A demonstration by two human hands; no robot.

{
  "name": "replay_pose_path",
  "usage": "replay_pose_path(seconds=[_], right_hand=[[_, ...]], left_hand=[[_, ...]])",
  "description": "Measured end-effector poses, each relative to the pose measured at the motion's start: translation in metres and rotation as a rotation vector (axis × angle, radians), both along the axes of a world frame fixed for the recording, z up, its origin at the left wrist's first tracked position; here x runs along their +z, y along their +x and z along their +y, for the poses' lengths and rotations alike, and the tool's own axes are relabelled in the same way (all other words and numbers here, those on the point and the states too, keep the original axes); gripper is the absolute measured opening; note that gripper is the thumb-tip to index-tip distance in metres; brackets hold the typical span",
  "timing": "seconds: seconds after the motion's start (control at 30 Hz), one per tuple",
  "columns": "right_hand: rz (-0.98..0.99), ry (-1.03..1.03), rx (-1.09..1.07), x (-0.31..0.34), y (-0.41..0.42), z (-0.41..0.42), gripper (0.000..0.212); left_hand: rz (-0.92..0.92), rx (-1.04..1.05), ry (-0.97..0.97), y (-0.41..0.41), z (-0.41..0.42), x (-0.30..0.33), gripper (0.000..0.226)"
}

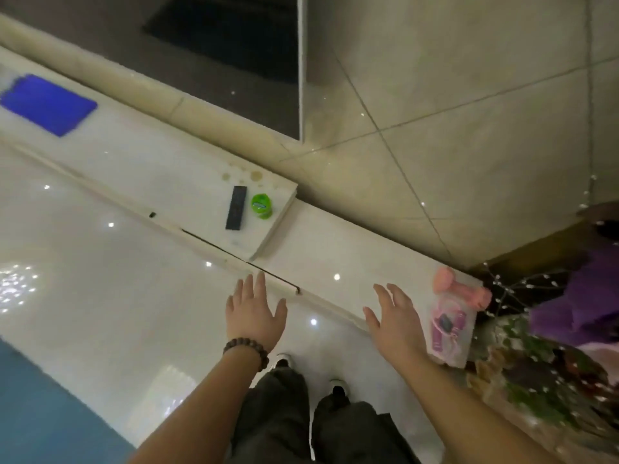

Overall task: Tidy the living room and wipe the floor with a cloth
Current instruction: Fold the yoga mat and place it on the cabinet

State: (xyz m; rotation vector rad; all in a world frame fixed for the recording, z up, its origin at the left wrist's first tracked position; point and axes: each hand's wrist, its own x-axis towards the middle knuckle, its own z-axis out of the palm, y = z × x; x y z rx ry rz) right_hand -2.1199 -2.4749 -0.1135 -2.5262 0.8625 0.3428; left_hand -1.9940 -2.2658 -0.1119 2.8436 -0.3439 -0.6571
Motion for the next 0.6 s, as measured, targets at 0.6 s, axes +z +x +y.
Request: replay_pose_path(seconds=[0.6], right_hand=[[-0.095,0.073,0.932,0.017,0.15,0.192,0.05]], left_hand=[[-0.064,1.024,0.057,-0.073,0.192,0.024,0.071]])
